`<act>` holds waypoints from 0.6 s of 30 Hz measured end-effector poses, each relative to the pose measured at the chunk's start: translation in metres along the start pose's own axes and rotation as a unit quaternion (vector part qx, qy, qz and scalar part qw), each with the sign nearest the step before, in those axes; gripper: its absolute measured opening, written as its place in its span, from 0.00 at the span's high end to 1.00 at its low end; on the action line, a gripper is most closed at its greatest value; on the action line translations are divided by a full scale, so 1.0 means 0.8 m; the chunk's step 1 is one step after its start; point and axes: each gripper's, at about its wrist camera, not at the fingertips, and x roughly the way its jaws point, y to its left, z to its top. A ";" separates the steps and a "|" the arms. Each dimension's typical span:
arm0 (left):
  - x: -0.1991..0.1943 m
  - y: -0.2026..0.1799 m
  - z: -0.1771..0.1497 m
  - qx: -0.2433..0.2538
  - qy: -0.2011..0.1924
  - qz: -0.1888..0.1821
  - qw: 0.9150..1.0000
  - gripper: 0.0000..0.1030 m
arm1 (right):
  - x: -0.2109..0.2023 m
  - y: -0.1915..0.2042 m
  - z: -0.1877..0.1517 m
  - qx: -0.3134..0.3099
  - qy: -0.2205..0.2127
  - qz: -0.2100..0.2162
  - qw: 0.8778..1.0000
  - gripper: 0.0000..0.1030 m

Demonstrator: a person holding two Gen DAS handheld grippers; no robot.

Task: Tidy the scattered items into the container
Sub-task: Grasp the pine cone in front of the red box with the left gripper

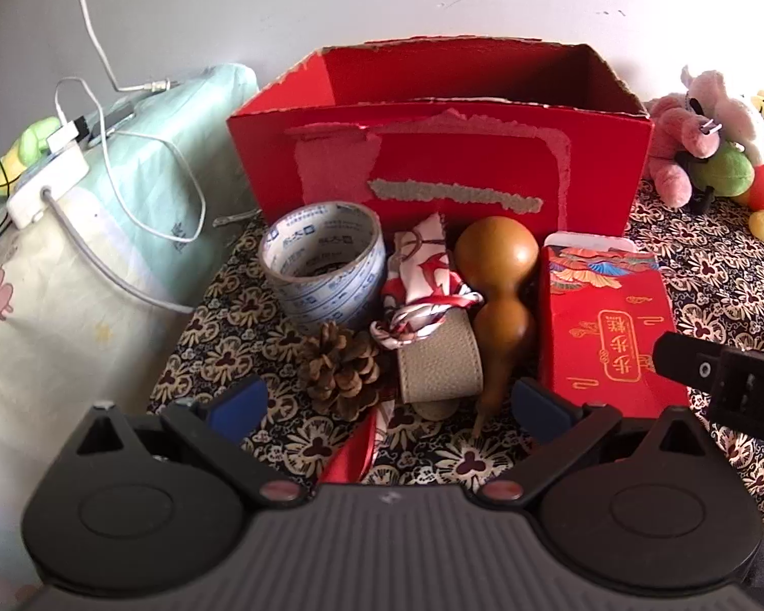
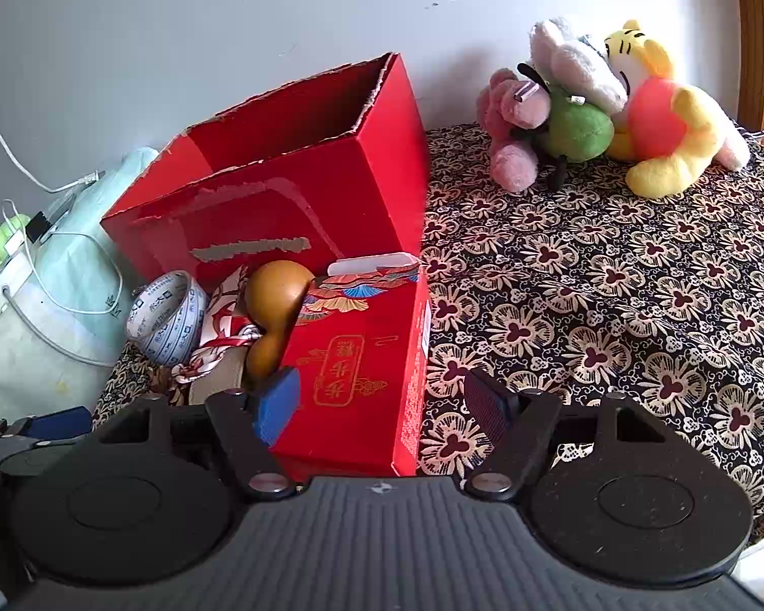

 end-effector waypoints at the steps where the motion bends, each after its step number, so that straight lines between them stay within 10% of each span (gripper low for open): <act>1: -0.002 -0.001 0.001 0.005 -0.006 -0.008 1.000 0.01 | 0.002 -0.003 0.001 0.002 0.001 -0.002 1.000 0.27; 18: 0.016 0.023 0.002 0.001 -0.013 -0.178 0.984 0.08 | 0.032 -0.030 0.012 0.037 0.003 0.012 0.999 0.27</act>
